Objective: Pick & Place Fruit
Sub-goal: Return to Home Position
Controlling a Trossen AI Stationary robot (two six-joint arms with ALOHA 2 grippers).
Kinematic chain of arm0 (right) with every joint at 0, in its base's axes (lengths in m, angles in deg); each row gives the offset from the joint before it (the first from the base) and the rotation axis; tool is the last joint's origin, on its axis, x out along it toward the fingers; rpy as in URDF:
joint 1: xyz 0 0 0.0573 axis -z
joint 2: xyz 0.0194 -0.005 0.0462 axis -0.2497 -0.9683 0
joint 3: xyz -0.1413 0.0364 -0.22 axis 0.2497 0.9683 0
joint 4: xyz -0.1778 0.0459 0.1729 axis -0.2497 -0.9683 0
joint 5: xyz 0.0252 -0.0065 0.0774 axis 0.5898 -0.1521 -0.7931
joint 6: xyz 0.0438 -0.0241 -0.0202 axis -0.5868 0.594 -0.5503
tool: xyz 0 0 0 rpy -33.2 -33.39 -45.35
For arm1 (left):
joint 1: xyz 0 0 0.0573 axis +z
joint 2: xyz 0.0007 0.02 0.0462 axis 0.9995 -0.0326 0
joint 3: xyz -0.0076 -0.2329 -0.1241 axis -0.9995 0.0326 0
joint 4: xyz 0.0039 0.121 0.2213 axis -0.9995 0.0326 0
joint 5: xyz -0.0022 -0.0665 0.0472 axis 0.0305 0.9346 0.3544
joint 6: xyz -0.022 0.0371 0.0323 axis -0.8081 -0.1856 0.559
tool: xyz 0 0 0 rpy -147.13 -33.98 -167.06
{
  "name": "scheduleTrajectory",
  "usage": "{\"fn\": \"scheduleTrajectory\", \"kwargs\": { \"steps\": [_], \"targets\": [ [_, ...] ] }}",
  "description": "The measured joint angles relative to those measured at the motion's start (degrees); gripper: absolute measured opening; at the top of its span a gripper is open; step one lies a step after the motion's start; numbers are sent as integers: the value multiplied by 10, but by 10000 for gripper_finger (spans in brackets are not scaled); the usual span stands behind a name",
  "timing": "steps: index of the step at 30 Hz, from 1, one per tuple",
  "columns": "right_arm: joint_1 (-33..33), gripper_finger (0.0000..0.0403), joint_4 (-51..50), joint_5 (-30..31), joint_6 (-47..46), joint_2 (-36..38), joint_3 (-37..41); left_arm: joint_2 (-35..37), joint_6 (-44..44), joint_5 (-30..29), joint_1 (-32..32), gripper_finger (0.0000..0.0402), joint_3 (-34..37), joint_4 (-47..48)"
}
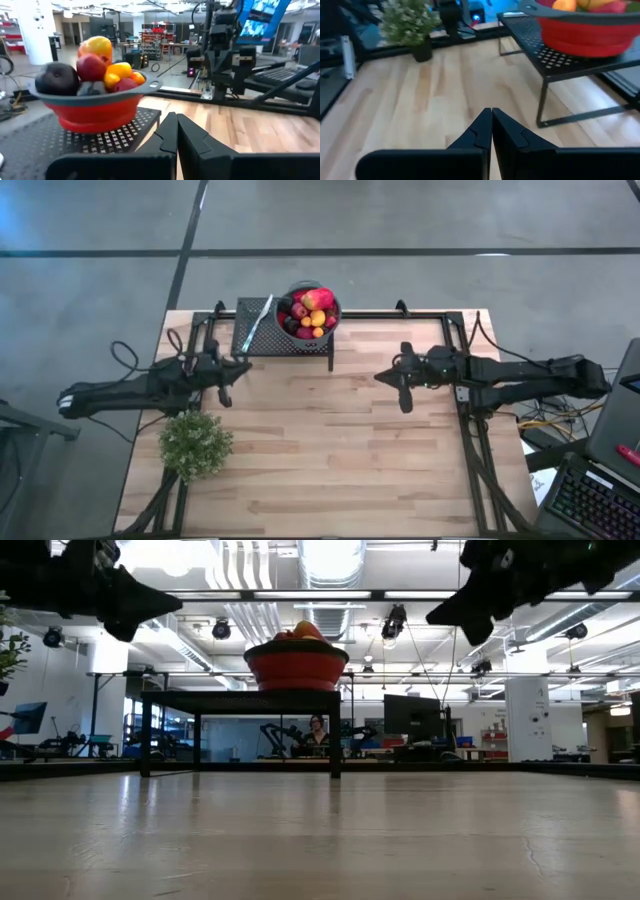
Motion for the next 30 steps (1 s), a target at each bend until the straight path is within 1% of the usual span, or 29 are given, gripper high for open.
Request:
{"fn": "scheduleTrajectory", "kwargs": {
  "steps": [2, 6, 8, 12, 15, 19, 22, 26, 30],
  "targets": [
    [27, 8, 30, -34, -1, 0, 22, 0, -9, 4, -5, 2, 8, -3],
    [73, 8, 38, -74, 3, 0, 44, 0, -14, 3, -25, 1, 14, -8],
    [80, 8, 37, -88, 19, 6, 53, 0, -14, -20, -40, 1, 17, -6],
    [73, 8, 41, -88, 35, 38, 68, 1, -7, -73, -73, 1, 25, -2],
    [61, 8, 39, -52, 41, 73, 84, 2, -6, -90, -88, 1, 26, 11],
    [45, 8, 40, 8, 51, 133, 115, 8, -3, -98, -89, 1, 26, 28],
    [34, 8, 40, 32, 46, 179, 144, 19, -2, -97, -89, 1, 26, 48],
    [14, 8, 39, 64, 30, 238, 177, 46, -11, -79, -89, 1, 26, 74],
    [-15, 8, 38, 104, 31, 270, 198, 82, -12, -45, -89, 1, 26, 92]
  ]
}}
